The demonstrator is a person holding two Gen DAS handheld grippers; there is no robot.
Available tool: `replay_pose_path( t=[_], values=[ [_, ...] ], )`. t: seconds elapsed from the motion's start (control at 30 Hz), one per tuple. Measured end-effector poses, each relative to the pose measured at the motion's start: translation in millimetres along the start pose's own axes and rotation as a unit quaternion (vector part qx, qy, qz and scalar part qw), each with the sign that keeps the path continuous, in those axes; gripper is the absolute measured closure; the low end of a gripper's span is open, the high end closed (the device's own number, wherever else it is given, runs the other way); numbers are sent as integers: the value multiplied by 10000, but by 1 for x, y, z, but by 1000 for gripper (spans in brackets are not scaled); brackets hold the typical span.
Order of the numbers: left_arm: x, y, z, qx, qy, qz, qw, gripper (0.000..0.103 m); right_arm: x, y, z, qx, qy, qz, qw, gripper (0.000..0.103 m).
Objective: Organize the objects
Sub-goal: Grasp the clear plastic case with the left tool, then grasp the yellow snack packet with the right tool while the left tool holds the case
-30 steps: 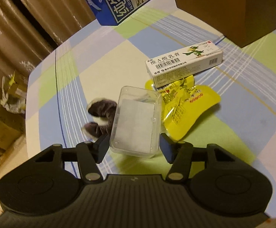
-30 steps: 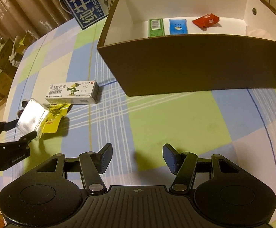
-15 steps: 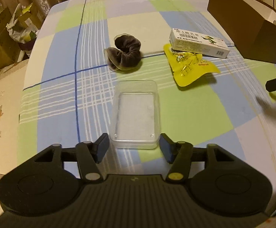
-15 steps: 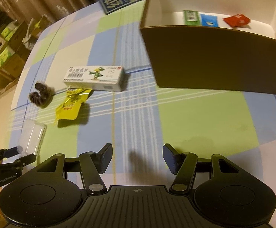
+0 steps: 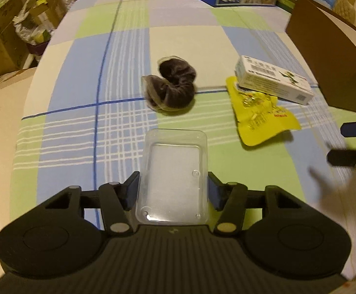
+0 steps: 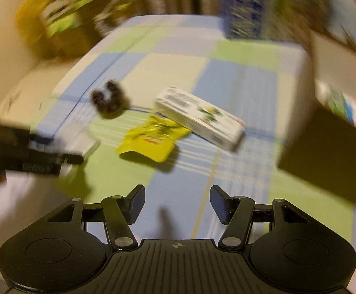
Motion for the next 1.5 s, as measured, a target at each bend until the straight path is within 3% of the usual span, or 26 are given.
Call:
replay_pose_path(
  t=[0.17,0.43,0.57,0.73,0.83,0.9,1.07,1.23,1.3,1.4,1.5],
  values=[
    [-20,2,6,23,416,-13,9991,51,-37,-28,0,163,1462,1037,9837,47],
    [-41,6,13,26,762,-30,9971,51,-55,-65,-11,565,2739,1955,9400,47],
    [-40,5,12,13,748,-91,9972,51,-59,-76,-21,715,3114,2172,9224,47],
    [-41,4,10,25,739,-93,9972,51,-60,-84,-31,825,3275,2207,9150,49],
    [-41,3,10,22,734,-107,9972,51,-62,-88,-34,733,3432,2019,9144,73],
    [-41,3,9,19,736,-122,9972,51,-65,-89,-33,750,3542,2096,9083,75],
    [-40,3,8,17,755,-141,9970,51,-57,-74,-34,878,3036,1676,9338,81],
    [-38,4,10,0,778,-182,9968,51,-38,-45,-33,917,1930,605,9750,82],
    [-37,4,11,-22,777,-188,9968,51,-27,-35,-29,894,1385,161,9862,82],
    [-33,6,15,-52,754,-182,9970,51,-5,-18,-23,837,436,-547,9940,82],
    [-27,7,20,-79,708,-169,9973,51,19,-4,-14,781,-427,-1060,9904,82]
  ],
)
Point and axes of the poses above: each gripper's, at about its wrist camera, not at the fingertips, and y roughly against the way its jaws point, x to its right, z to its underside, the point moved 2 cm from there along -y, roughly the way its jaws point, and after that the axes turned 15 degrees about -x, right-handed, at the moved point
